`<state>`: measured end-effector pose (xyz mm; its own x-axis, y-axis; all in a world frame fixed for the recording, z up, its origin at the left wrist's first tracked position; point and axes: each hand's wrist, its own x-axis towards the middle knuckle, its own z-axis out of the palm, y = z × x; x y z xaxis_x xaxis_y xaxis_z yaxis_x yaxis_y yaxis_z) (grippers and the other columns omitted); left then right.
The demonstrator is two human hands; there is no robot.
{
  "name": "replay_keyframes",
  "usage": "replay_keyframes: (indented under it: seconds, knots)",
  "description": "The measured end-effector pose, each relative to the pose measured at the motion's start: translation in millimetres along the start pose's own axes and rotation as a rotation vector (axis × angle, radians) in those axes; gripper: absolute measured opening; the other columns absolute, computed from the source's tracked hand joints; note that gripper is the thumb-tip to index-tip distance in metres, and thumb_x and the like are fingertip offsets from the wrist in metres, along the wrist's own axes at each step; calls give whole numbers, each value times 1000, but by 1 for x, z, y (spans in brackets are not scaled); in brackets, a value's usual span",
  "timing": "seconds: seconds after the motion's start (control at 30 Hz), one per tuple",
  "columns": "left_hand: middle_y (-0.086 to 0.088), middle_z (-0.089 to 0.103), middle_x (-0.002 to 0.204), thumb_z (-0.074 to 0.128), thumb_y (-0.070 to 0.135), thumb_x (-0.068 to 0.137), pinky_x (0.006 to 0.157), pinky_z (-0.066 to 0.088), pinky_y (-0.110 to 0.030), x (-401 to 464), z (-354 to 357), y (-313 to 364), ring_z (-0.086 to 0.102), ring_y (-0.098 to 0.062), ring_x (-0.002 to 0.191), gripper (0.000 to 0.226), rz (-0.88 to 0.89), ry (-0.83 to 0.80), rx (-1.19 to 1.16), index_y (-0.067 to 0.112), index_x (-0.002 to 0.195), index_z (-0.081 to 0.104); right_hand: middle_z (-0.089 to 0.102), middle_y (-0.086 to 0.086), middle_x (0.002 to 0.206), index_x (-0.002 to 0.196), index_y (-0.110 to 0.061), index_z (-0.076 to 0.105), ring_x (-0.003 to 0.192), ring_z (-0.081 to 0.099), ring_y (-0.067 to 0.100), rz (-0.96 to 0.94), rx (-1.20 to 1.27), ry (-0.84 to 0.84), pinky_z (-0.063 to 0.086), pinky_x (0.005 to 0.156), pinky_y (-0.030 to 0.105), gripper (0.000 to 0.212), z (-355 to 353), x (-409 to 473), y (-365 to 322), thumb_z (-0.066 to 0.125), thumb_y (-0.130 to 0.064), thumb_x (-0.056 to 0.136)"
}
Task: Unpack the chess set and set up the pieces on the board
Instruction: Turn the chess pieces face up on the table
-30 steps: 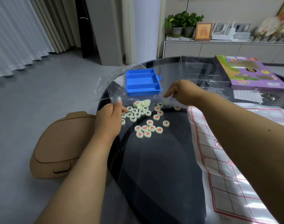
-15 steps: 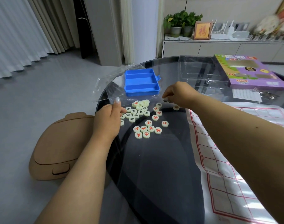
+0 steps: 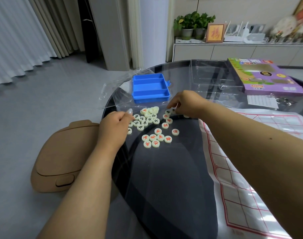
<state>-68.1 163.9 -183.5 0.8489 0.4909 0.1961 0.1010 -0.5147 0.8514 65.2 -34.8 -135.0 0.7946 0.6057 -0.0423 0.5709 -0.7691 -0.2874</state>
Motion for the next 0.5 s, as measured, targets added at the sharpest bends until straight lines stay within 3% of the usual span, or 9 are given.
replay_keyframes:
  seconds: [0.1,0.23,0.37,0.5]
  knots:
    - [3,65,93,71,26,83,67,46,-14,4,-10,-2,60,-8,77,7,-5,-140,26,26,90,72,64,2,115,115,-18,68,98,59,16,-10,-26,19,48,87,26,28,5,5,-7,63,-14,88]
    - [7,55,98,84,14,70,65,39,-2,9,-23,-8,54,-3,80,43,109,-333,193,26,109,69,64,4,113,120,-18,63,101,59,18,19,0,70,48,91,28,33,5,7,-5,61,-9,88]
    - [4,54,98,82,12,72,64,38,-2,8,-17,-6,52,-1,75,41,139,-275,192,26,108,70,65,2,112,111,-16,67,100,59,17,48,-16,66,47,91,27,24,-11,2,1,58,-7,90]
    - [4,54,96,82,13,72,62,37,-1,9,-7,-4,51,2,70,35,137,-166,182,22,105,71,66,3,108,103,-18,70,94,59,17,93,-79,-128,50,89,30,25,-12,1,1,56,-3,89]
